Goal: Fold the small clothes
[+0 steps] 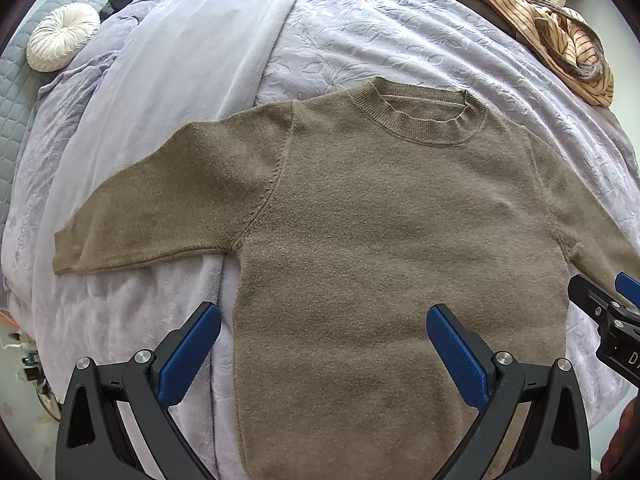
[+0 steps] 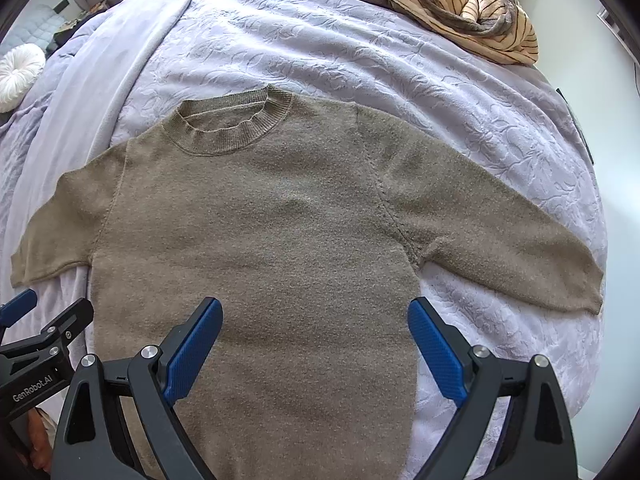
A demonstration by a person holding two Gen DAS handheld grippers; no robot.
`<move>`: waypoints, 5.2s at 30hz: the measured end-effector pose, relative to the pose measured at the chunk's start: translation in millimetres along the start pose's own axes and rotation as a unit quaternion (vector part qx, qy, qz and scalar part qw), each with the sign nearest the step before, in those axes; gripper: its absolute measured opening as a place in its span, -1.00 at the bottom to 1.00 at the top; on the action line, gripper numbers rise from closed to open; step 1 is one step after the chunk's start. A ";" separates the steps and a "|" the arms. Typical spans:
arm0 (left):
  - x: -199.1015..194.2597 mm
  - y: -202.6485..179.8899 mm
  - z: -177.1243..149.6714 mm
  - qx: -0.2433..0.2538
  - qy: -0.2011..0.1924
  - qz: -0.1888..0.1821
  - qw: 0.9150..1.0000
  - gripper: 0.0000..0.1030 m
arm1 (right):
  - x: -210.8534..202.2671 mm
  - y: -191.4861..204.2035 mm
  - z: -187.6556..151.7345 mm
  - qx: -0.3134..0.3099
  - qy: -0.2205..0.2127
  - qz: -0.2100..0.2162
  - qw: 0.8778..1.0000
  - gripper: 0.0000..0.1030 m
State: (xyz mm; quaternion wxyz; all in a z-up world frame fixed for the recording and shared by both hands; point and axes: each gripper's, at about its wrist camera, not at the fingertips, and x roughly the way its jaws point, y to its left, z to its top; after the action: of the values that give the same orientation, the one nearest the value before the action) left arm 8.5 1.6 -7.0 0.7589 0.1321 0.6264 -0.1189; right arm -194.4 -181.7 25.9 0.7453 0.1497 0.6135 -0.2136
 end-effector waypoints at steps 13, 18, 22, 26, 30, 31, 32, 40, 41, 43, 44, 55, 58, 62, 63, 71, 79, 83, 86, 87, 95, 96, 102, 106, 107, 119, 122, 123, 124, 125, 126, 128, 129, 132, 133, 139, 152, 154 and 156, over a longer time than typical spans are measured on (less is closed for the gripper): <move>1.0 0.5 -0.1 0.000 0.001 0.000 1.000 1.00 | 0.0 -0.1 0.8 -0.001 0.000 0.000 1.000 0.85; 1.2 0.6 -0.1 0.000 0.001 0.000 1.000 1.00 | 0.3 -0.1 0.8 -0.001 0.001 -0.001 1.000 0.85; 3.3 1.9 -2.0 0.001 0.002 0.000 1.000 1.00 | 0.5 0.0 0.7 0.000 0.001 0.000 1.000 0.85; 4.5 3.1 -4.1 0.000 0.002 -0.001 1.000 1.00 | 1.4 1.1 0.8 -0.002 0.001 -0.001 1.000 0.85; 4.7 3.2 -4.2 0.000 0.003 -0.002 1.000 1.00 | 1.6 1.1 0.5 -0.002 0.001 -0.001 1.000 0.85; 4.9 3.0 -4.4 0.000 0.003 -0.002 1.000 1.00 | 1.8 1.2 0.5 -0.002 0.001 -0.002 1.000 0.85; 5.2 3.1 -4.9 0.000 0.004 -0.002 1.000 1.00 | 1.3 1.4 0.9 -0.002 0.001 -0.002 1.000 0.85; 6.5 2.1 -6.4 0.003 0.006 -0.004 1.000 1.00 | 3.4 2.2 -0.7 -0.002 0.002 -0.003 1.000 0.85; 6.5 2.1 -6.4 0.003 0.006 -0.004 1.000 1.00 | 4.0 2.9 -1.2 -0.003 0.003 -0.004 1.000 0.85; 6.7 1.9 -6.0 0.003 0.006 -0.005 1.000 1.00 | 4.8 3.0 -2.4 -0.003 0.003 -0.005 1.000 0.85; 6.7 1.9 -6.0 0.003 0.007 -0.004 1.000 1.00 | 4.4 3.3 -1.6 -0.003 0.004 -0.005 1.000 0.85; 8.1 2.2 -6.1 0.002 0.008 -0.007 1.000 1.00 | 5.5 4.9 -2.2 -0.005 0.009 -0.010 1.000 0.85; 9.5 2.1 -7.0 0.002 0.009 -0.009 1.000 1.00 | 6.3 6.2 -3.0 -0.006 0.010 -0.013 1.000 0.85; 11.6 2.9 -7.9 -0.001 0.009 -0.012 1.000 1.00 | 7.0 7.4 -2.9 -0.008 0.012 -0.016 1.000 0.85; 12.5 3.7 -8.2 -0.001 0.009 -0.013 1.000 1.00 | 7.0 7.3 -2.9 -0.007 0.012 -0.016 1.000 0.85; 18.7 6.8 -9.1 0.003 0.009 -0.024 1.000 1.00 | 10.3 6.5 -7.0 0.000 0.013 -0.017 1.000 0.85; 21.8 10.2 -10.7 0.003 0.006 -0.035 0.999 1.00 | 11.4 8.4 -9.6 0.000 0.013 -0.019 1.000 0.85; 23.1 14.0 -12.0 -0.002 0.005 -0.040 0.999 1.00 | 10.5 13.8 -12.1 -0.002 0.009 -0.020 1.000 0.85; 22.8 17.8 -13.0 -0.006 0.003 -0.044 0.999 1.00 | 9.7 20.6 -13.6 -0.006 0.008 -0.022 1.000 0.85; 22.6 19.3 -13.6 -0.007 0.003 -0.047 0.999 1.00 | 9.5 23.1 -13.8 -0.008 0.008 -0.023 1.000 0.85; 24.9 41.0 -18.7 -0.026 -0.006 -0.075 0.997 1.00 | 6.2 41.3 -17.4 -0.018 0.002 -0.020 1.000 0.85; 26.4 47.7 -19.9 -0.035 -0.007 -0.083 0.996 1.00 | 6.1 44.5 -18.2 -0.021 0.002 -0.019 1.000 0.85; 46.5 127.2 -28.4 -0.124 -0.030 -0.140 0.982 1.00 | 11.9 69.7 -25.9 -0.047 0.013 -0.013 0.999 0.85; 65.9 201.5 -38.1 -0.203 -0.064 -0.142 0.967 1.00 | 16.5 92.4 -33.7 -0.071 0.019 -0.001 0.997 0.85; 72.4 219.3 -41.6 -0.223 -0.071 -0.146 0.961 1.00 | 18.0 99.2 -36.2 -0.078 0.021 0.002 0.997 0.85; 121.4 346.9 -43.4 -0.422 -0.179 -0.205 0.865 0.99 | 31.9 166.8 -58.6 -0.149 0.044 0.033 0.987 0.85; 131.1 354.0 -41.2 -0.435 -0.170 -0.180 0.866 0.15 | 35.1 174.8 -62.5 -0.153 0.050 0.040 0.986 0.85; 134.7 356.3 -42.5 -0.436 -0.168 -0.180 0.866 -0.28 | 36.8 177.4 -63.7 -0.155 0.052 0.042 0.986 0.85; 136.1 362.4 -44.8 -0.435 -0.172 -0.186 0.864 -0.70 | 38.3 179.4 -64.5 -0.156 0.053 0.043 0.985 0.85; 136.2 364.1 -46.7 -0.433 -0.180 -0.196 0.861 -0.83 | 38.8 180.4 -65.4 -0.157 0.054 0.045 0.985 0.85; 133.7 364.7 -48.6 -0.431 -0.191 -0.204 0.858 -0.83 | 39.3 181.5 -66.1 -0.158 0.055 0.047 0.985 0.85; 116.3 360.5 -49.9 -0.399 -0.234 -0.211 0.861 -0.83 | 38.5 180.5 -67.4 -0.157 0.054 0.052 0.985 0.85; 104.0 356.3 -48.3 -0.377 -0.251 -0.206 0.868 -0.83 | 37.8 179.7 -67.4 -0.156 0.052 0.054 0.985 0.85; 68.6 334.4 -38.4 -0.311 -0.287 -0.207 0.882 -0.83 | 35.1 173.1 -67.0 -0.148 0.045 0.061 0.986 0.85; 56.0 323.0 -32.4 -0.290 -0.296 -0.211 0.885 -0.83 | 34.0 169.9 -66.0 -0.144 0.043 0.063 0.987 0.85; -4.7 220.9 4.6 -0.146 -0.332 -0.253 0.897 -0.83 | 23.7 136.1 -54.3 -0.106 0.025 0.076 0.991 0.85; 64.9 -35.8 32.9 0.083 -0.192 -0.191 0.959 -0.56 | 43.4 -7.6 -49.1 0.029 0.019 0.046 0.998 0.85; 73.7 -44.0 25.3 0.092 -0.184 -0.170 0.964 0.83 | 51.6 -23.2 -52.7 0.041 0.027 0.043 0.998 0.85; 71.2 -43.8 19.8 0.094 -0.191 -0.141 0.967 0.90 | 58.7 -33.7 -52.7 0.048 0.034 0.040 0.997 0.85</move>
State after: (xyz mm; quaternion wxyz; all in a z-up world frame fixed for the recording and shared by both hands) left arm 24.9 -47.3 -75.6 0.8244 0.0875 0.4679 -0.3061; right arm -247.0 -193.2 -40.9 0.7239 0.2170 0.6212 -0.2072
